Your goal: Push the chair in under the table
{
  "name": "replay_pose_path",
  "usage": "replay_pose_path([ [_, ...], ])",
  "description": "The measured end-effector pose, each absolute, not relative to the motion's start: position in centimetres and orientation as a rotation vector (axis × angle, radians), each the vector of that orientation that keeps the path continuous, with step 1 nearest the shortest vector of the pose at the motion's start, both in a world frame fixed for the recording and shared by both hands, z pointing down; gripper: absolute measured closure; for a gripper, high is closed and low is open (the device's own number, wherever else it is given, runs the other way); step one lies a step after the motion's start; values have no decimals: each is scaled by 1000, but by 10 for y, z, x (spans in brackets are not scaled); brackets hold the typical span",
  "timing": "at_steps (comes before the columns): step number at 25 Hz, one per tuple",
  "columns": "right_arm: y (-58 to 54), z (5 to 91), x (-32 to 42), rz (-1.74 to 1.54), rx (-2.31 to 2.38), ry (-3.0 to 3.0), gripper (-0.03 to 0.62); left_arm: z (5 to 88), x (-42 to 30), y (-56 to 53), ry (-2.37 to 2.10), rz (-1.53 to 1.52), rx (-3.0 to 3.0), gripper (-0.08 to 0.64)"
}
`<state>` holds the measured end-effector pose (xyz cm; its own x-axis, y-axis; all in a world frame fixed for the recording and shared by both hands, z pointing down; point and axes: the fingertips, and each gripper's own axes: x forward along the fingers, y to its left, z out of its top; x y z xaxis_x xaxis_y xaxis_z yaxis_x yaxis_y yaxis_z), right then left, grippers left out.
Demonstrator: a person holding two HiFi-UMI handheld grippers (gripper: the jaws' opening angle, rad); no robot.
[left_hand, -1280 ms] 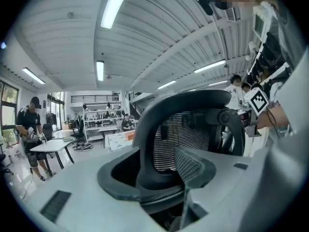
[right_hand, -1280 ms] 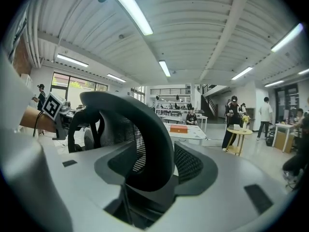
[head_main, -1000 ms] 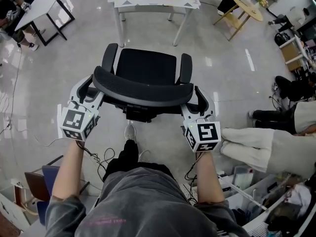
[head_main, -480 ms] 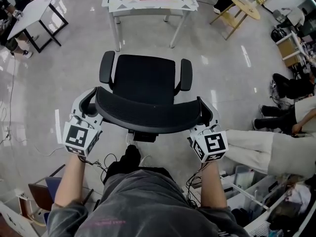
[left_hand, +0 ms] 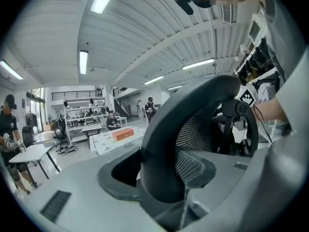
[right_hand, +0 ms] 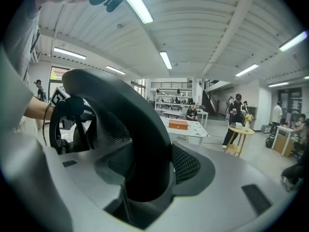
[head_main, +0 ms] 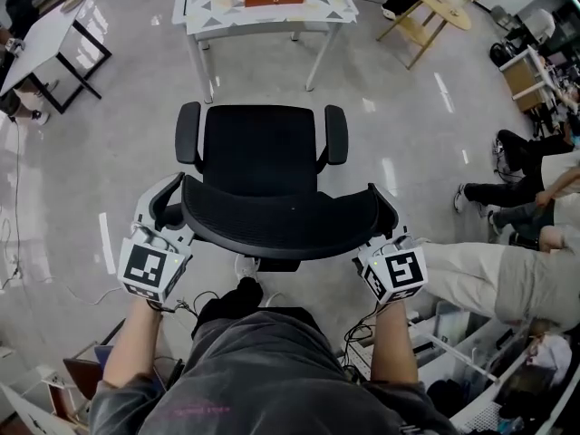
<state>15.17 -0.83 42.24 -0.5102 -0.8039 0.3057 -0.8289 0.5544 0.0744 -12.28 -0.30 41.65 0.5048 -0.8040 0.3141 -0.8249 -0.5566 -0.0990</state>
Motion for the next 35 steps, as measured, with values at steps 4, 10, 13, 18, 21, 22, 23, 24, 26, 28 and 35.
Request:
replay_pose_path([
  [4,-35,424,141,116,1383,-2482,365,419,-132,-41,-1440,512,2670,341],
  [10,-69,421,140,126,1429,-2479,365,415,-132,-80,-1388,502,2685,337],
  [13,-92,421,142,144,1424,-2467,365,415,-128,-103,-1401,505,2684,339],
  [18,-133,426,144,167,1376,-2459,365,414,-126,-141,-1410,447,2680,337],
  [21,-155,426,149,158,1361,-2468,365,414,-120,-165,-1416,425,2678,338],
  [22,-162,427,151,155,1357,-2472,365,414,-118,-173,-1416,421,2679,338],
  [23,-171,427,153,153,1351,-2476,365,415,-115,-181,-1418,420,2679,339],
  [24,-179,427,155,151,1343,-2481,365,415,-113,-189,-1423,422,2677,339],
  [26,-196,427,159,146,1324,-2491,365,415,-109,-203,-1445,419,2666,339],
  [28,-212,425,162,141,1305,-2499,365,414,-106,-216,-1475,409,2651,339],
  [35,-267,428,164,137,1259,-2524,365,415,-105,-264,-1567,401,2606,339],
])
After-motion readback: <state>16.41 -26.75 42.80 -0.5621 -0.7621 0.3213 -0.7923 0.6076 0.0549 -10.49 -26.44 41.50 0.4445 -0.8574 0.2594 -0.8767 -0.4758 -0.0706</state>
